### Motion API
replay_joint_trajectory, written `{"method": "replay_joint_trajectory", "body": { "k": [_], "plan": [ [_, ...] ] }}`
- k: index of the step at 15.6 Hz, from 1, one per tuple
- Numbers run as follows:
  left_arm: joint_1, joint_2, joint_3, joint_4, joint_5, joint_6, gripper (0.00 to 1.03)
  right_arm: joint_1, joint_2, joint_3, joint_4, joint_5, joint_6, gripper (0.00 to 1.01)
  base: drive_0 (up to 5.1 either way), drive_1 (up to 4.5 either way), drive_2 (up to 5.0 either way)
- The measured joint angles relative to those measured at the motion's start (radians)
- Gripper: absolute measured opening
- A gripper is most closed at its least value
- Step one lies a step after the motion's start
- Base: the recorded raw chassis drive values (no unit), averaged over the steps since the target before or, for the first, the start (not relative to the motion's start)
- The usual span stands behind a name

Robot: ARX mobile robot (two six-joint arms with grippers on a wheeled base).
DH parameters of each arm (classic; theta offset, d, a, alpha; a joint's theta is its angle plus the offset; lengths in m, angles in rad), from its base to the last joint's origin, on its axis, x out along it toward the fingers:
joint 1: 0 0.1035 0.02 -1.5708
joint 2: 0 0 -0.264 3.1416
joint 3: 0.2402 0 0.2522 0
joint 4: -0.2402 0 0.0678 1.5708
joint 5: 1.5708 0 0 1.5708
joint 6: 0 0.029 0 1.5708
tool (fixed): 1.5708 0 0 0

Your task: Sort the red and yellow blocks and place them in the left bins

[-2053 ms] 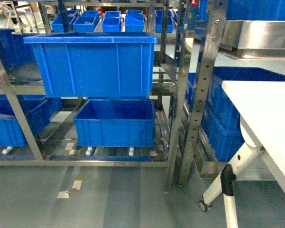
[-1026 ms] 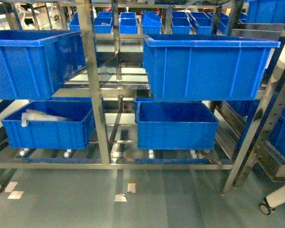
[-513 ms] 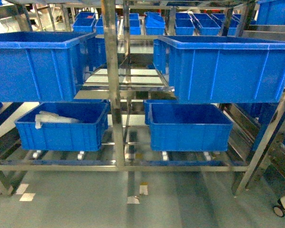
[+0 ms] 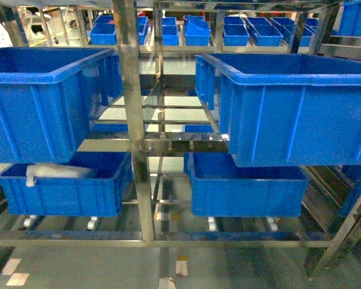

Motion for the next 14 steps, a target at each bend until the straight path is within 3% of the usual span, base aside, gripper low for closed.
{"method": "replay_joint_trajectory", "body": {
  "k": [4,11,14],
  "plan": [
    [-0.001,0.002,0.0,-0.002,0.0,0.0,0.22,0.0,0.0,0.0,0.004,0.0,0.0,0.28,0.0,3.99,-4.0],
    [0.0,0.004,0.0,0.0,0.0,-0.001,0.22,0.0,0.005,0.0,-0.001,0.0,0.0,0.28,0.0,0.0,0.0],
    [-0.003,0.003,0.0,0.002,0.004,-0.002,0.22,-0.001,0.006,0.0,-0.002,0.002,0.0,0.28,-4.9,2.54,2.5]
  ]
}}
